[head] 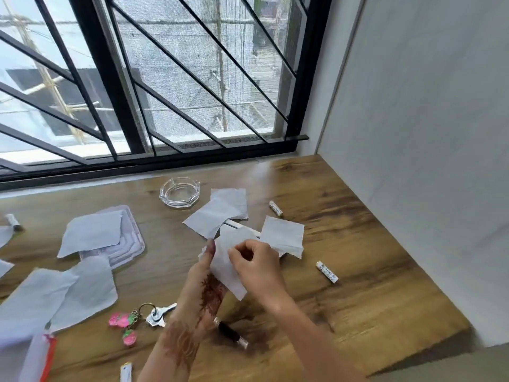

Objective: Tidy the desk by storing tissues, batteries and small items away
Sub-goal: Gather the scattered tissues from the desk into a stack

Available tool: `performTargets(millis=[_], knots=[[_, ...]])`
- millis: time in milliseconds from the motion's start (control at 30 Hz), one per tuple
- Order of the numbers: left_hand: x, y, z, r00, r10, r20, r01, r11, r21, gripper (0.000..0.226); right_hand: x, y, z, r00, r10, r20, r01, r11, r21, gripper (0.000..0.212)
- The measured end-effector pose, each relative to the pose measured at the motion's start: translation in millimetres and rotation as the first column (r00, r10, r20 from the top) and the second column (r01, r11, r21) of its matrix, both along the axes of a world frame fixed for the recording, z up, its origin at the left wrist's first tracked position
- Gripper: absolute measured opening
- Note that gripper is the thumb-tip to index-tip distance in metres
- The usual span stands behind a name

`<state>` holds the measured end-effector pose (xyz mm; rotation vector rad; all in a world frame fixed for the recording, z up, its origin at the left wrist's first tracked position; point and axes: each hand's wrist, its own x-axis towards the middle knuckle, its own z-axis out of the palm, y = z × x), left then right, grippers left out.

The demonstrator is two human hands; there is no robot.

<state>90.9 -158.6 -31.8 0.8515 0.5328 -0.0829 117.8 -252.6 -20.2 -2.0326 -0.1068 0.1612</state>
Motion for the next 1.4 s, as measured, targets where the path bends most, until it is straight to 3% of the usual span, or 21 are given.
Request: performTargets(millis=[100,233,433,633,767,933,1000,1133,1300,1400], knots=[[-2,0,7,1.000,-0.023,0.009,0.023,0.998,0.063,0.048,-2,5,-1,0.996,0.088,0.024,-0.086,0.995,-0.051,0.021],[-2,8,-3,0.998,0.059,-0.022,-0.057,0.996,0.075,0.015,3,1,0,0.991,0.133,0.002,-0.133,0.991,-0.012,0.019],[4,14,-1,0.992,0.125,-0.009,-0.124,0.989,0.081,0.014,43,-38,-9,0.990,-0.118,0.080,0.117,0.993,0.007,0.012],[7,17,-5,0.992,0.128,-0.005,-0.127,0.988,0.089,0.015,102,-97,-54,0.938,-0.316,0.144,0.342,0.914,-0.221,0.015],[9,16,-8,0.994,0.112,-0.019,-0.110,0.990,0.093,0.015,119,-112,-73,0.954,-0.268,0.135,0.300,0.868,-0.396,0.026],[9,18,-8,0.992,0.124,-0.028,-0.121,0.989,0.089,0.015,123,-109,-76,0.964,-0.202,0.175,0.263,0.829,-0.493,0.012],[7,21,-9,0.992,0.122,-0.035,-0.119,0.990,0.077,0.016,124,-104,-70,0.964,-0.236,0.120,0.265,0.860,-0.436,0.007],[9,23,-7,0.985,0.164,-0.048,-0.163,0.986,0.020,0.014,118,-94,-41,0.944,-0.330,-0.018,0.328,0.941,-0.079,0.009],[6,26,-9,0.981,0.190,-0.047,-0.192,0.981,-0.038,0.015,92,-62,1,0.971,-0.229,0.076,0.209,0.956,0.206,0.013],[5,28,-9,0.981,0.190,-0.040,-0.192,0.980,-0.045,0.016,69,-38,13,0.987,-0.059,0.150,0.021,0.969,0.248,0.017]])
